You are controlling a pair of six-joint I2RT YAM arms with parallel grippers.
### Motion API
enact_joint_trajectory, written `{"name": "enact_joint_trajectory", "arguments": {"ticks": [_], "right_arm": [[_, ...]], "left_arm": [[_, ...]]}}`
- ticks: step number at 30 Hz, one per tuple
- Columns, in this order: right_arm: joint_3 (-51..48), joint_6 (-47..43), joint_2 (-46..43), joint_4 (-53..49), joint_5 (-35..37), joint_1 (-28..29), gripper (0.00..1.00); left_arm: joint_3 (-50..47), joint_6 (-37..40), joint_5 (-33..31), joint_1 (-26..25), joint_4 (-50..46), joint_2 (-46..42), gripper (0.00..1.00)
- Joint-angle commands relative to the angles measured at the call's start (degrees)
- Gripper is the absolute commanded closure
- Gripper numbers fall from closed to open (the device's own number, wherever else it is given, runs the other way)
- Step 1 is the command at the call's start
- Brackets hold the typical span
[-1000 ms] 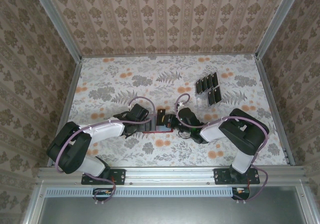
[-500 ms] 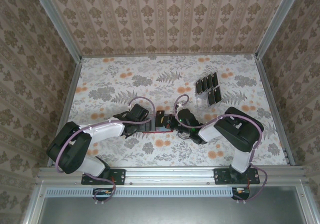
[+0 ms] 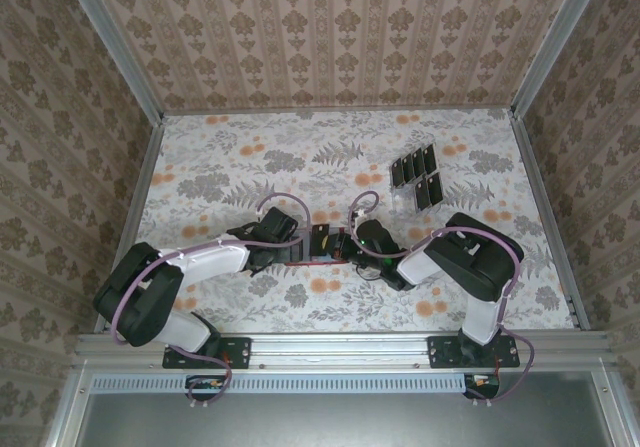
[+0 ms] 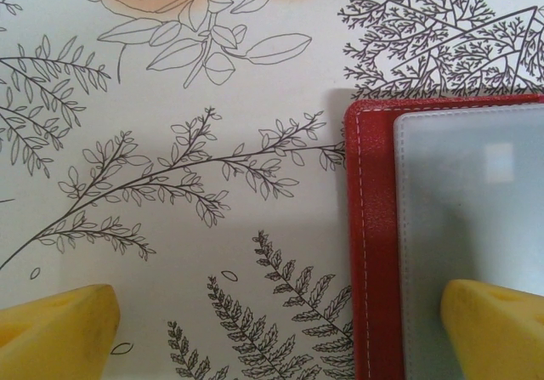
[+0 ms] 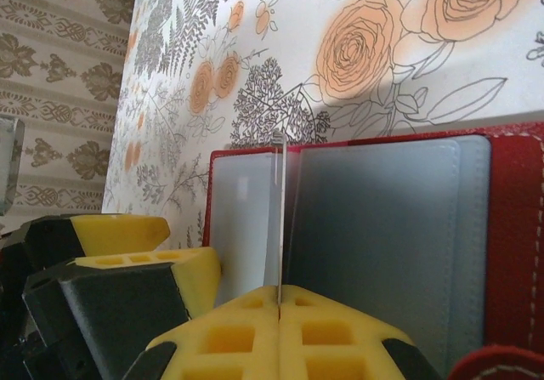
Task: Put the credit cards into the card holder
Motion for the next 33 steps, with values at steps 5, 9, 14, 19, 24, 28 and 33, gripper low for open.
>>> {"name": "enact_joint_trajectory", "arguments": {"ticks": [5, 9, 14, 19, 24, 28, 33], "right_arm": [[-1.7, 0.4, 0.9, -0.2, -1.8, 0.2, 1.0], [-1.6, 0.3, 1.1, -0.9, -2.6, 0.1, 1.0], [-1.2, 0.0, 1.4, -2.2, -3.5, 0.2, 1.0], [-1.0, 0.3, 2.1, -2.7, -4.0, 0.1, 1.0], [-0.7, 0.9, 3.4, -2.7, -4.5, 0.2, 1.0], [-0.3, 1.4, 4.1, -3.1, -4.6, 0.1, 1.0], [0.6, 1.5, 4.7, -4.6, -5.0, 0.1, 1.0]], "left_arm": [[-1.0, -0.5, -1.2, -0.2, -2.4, 1.3, 0.0], [-0.9, -0.5, -1.3, -0.2, -2.4, 1.3, 0.0], [-0.9, -0.5, -1.2, -0.2, -2.3, 1.3, 0.0], [-0.9, -0.5, -1.3, -0.2, -2.3, 1.4, 0.0], [-0.9, -0.5, -1.2, -0.2, -2.3, 1.3, 0.0], [-0.8, -0.5, -1.2, -0.3, -2.3, 1.3, 0.0], [-0.9, -0.5, -1.3, -0.3, -2.3, 1.3, 0.0]]}}
